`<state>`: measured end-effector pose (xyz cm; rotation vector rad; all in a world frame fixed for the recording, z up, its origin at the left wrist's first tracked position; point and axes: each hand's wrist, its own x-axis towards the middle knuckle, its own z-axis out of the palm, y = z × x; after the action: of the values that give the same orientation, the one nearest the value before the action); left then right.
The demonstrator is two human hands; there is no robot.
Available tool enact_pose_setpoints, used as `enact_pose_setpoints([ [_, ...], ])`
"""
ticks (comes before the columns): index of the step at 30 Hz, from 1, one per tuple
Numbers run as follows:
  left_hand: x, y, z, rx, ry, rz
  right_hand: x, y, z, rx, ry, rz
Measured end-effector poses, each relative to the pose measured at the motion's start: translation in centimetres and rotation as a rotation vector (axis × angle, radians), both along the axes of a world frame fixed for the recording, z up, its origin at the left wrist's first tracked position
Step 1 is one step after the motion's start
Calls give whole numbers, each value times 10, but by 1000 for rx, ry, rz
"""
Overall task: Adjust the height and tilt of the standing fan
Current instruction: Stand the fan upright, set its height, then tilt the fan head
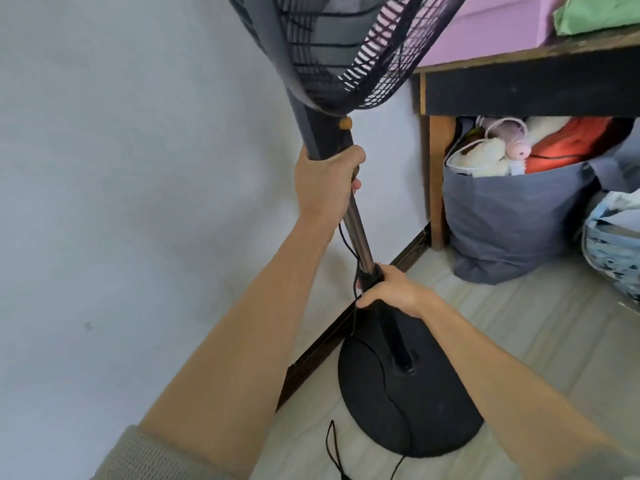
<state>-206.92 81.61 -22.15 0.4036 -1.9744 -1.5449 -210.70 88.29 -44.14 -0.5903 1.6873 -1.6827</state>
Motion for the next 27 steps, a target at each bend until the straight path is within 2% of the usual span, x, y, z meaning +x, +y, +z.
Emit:
enact_pose_setpoints([
  [4, 4, 4, -1, -19, -8, 58, 54, -48, -16, 0, 30, -686],
  [6, 5, 3, 0, -13, -7, 57, 59, -55, -16, -28, 67, -823],
  [7, 5, 3, 0, -15, -14, 54, 53, -52, -16, -28, 102, -781],
  [9, 9, 3, 1, -8, -19, 53, 36, -37, -17, -24, 127, -532],
  [12, 6, 2, 2, -3, -12, 50, 7, -12, -7, -64, 23, -93],
  [14, 4, 5, 2, -4, -18, 33, -3, -5, -2, -70, 16, 64],
  [16, 1, 8, 3, 4, -21, 18, 3, -12, -2, -25, 52, -74],
  [19, -2, 9, 0, 1, -10, 28, 37, -38, -11, 32, 99, -624],
  [21, 0, 9, 0, -3, -9, 35, 50, -49, -12, 7, 126, -785],
  [23, 1, 6, 0, 6, -8, 47, 40, -44, -15, -10, 165, -693],
  [27, 1, 2, 0, 26, 0, 54, 11, -23, -11, -56, 194, -271],
])
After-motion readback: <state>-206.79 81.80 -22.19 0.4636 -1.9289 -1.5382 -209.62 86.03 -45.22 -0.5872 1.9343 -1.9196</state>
